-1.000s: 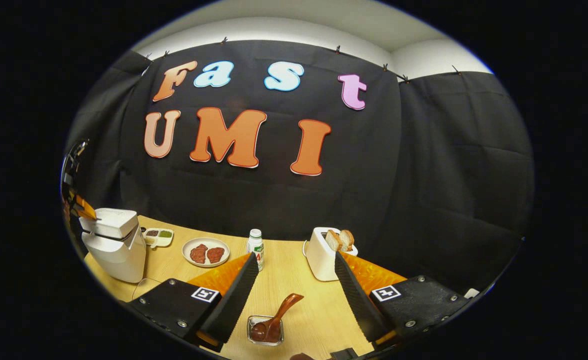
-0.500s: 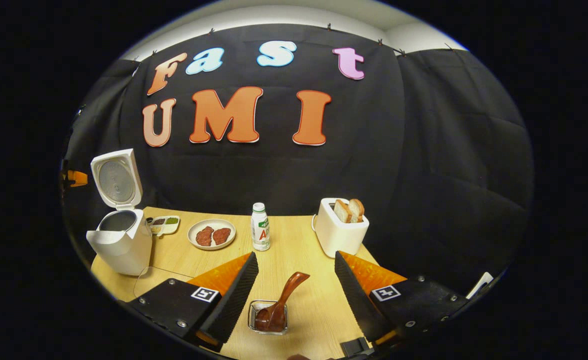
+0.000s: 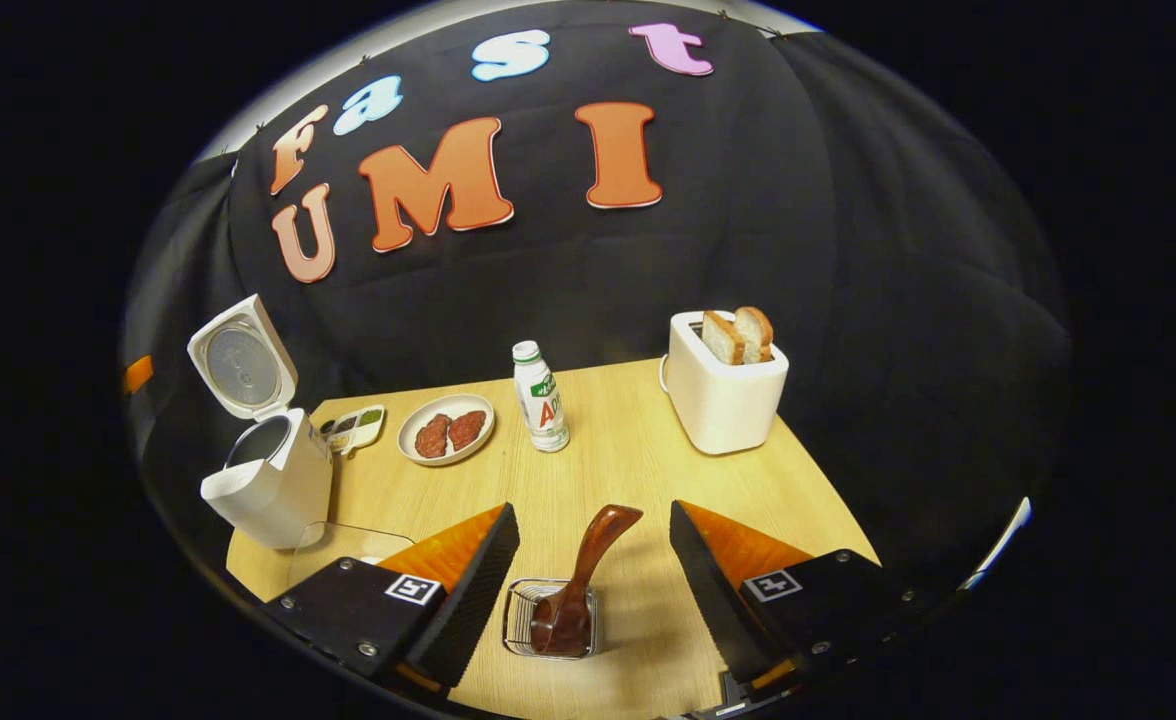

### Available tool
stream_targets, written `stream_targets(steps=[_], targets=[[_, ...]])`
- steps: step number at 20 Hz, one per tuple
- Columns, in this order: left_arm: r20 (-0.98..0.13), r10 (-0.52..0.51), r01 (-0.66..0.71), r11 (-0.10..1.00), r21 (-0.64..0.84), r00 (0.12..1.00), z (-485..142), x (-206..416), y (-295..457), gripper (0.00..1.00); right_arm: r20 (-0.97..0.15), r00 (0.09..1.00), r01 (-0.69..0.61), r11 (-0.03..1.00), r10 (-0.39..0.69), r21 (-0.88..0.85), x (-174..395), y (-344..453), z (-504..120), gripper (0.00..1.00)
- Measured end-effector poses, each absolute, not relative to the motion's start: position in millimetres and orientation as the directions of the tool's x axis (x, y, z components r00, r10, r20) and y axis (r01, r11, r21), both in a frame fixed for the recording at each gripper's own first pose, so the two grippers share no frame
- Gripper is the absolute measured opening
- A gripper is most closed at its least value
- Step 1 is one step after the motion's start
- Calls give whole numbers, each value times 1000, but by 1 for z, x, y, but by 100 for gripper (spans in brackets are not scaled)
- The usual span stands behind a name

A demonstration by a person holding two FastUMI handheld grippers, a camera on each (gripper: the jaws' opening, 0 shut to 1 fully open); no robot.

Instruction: Close the left gripper, press the button to open the rice cooker; take a wooden spoon from the chopstick holder with the right hand, scoop a spoonful of rice and pour it into the rice cooker, then put the wooden spoon back into the chopstick holder.

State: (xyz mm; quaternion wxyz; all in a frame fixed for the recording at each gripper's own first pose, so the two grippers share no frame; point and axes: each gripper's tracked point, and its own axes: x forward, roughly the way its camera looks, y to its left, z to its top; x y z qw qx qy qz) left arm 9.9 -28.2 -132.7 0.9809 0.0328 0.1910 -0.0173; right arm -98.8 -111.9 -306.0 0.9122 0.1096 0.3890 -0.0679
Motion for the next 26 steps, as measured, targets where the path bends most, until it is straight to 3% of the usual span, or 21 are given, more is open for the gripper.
stream_targets(steps=[1,2,4,5,6,7,8,11,14,19,22,24,26], targets=[[-372,-7,40,996,81,928,-130,3,-29,45,-738,674,202,967,-23,155,-96,-111,-315,94],[-369,8,32,994,102,930,-129,-3,-30,52,-757,653,200,967,-10,159,-96,-111,-328,94],[-370,32,14,993,121,928,-128,-14,-31,49,-789,614,206,963,12,174,-91,-112,-348,94],[-373,42,3,993,120,927,-127,-19,-31,61,-802,597,213,959,24,188,-89,-113,-358,94],[-374,57,-13,993,119,926,-126,-26,-30,60,-814,580,227,953,33,201,-89,-113,-365,94],[-377,73,-31,993,118,923,-126,-30,-28,64,-824,565,242,945,48,221,-89,-114,-373,93],[-383,84,-44,993,112,920,-127,-35,-27,60,-832,551,258,935,63,242,-90,-114,-379,92],[-398,116,-79,991,107,910,-129,-45,-24,72,-845,523,301,903,113,307,-87,-110,-395,82],[-407,128,-95,990,100,904,-133,-50,-27,76,-849,508,329,878,145,347,-87,-106,-408,68],[-413,94,-52,992,112,906,-137,-44,-43,76,-826,543,379,833,152,402,-89,-103,-403,31],[-413,52,-6,994,111,909,-142,-35,-53,72,-802,580,410,801,140,436,-99,-102,-391,29],[-416,26,20,994,105,909,-144,-29,-57,75,-780,615,416,792,118,447,-107,-102,-380,23],[-419,0,45,994,96,908,-147,-23,-61,76,-757,646,405,796,99,450,-115,-97,-371,26]])
